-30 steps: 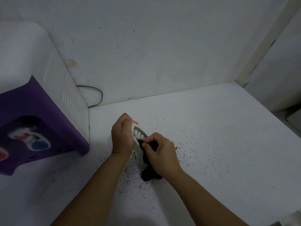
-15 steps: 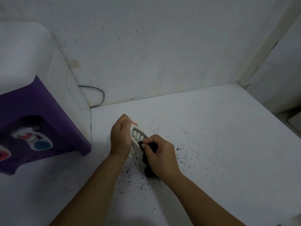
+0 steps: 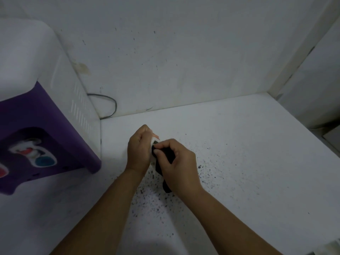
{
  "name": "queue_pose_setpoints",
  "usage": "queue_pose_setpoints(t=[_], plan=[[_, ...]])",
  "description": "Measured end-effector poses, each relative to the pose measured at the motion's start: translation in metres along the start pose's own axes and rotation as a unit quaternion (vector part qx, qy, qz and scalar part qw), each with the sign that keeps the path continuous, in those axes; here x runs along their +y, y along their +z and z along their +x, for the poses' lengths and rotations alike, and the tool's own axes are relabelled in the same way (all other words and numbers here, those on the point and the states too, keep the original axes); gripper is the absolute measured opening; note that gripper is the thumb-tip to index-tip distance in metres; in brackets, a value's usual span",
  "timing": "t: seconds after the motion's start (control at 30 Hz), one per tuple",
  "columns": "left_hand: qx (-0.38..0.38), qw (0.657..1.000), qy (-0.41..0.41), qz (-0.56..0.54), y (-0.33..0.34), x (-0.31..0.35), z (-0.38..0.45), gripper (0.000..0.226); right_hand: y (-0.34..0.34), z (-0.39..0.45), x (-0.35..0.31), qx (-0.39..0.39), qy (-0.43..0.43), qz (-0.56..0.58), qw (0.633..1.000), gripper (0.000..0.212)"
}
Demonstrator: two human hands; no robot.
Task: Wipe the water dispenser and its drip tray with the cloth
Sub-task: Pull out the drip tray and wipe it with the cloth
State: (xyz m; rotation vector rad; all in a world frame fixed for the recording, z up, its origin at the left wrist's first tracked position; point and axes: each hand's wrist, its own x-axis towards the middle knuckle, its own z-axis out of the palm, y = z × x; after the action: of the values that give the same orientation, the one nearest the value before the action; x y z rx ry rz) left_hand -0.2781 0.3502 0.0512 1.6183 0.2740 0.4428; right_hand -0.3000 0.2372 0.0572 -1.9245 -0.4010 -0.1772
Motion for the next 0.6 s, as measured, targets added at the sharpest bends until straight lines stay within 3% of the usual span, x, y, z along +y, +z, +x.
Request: queue_pose_setpoints(t=[0.23,0.43,0.6], plan=[[0.011,1.000,0.004,-0.003,-0.003,-0.002,0.002,0.036,-0.006,-0.023,0.031,-0.051,0.088,-0.036,0.994,0.008],[0.000,1.000,0.007,-0.010,0.005,0.001,0.002,0.033,-0.002,-0.011,0.018,-0.004,0.036,0.008,0.999,0.007],[0.003,1.000,0.018,-0.011,0.006,0.001,0.004,0.037,-0.002,-0.031,0.049,-0.031,0.094,-0.016,0.995,0.008]])
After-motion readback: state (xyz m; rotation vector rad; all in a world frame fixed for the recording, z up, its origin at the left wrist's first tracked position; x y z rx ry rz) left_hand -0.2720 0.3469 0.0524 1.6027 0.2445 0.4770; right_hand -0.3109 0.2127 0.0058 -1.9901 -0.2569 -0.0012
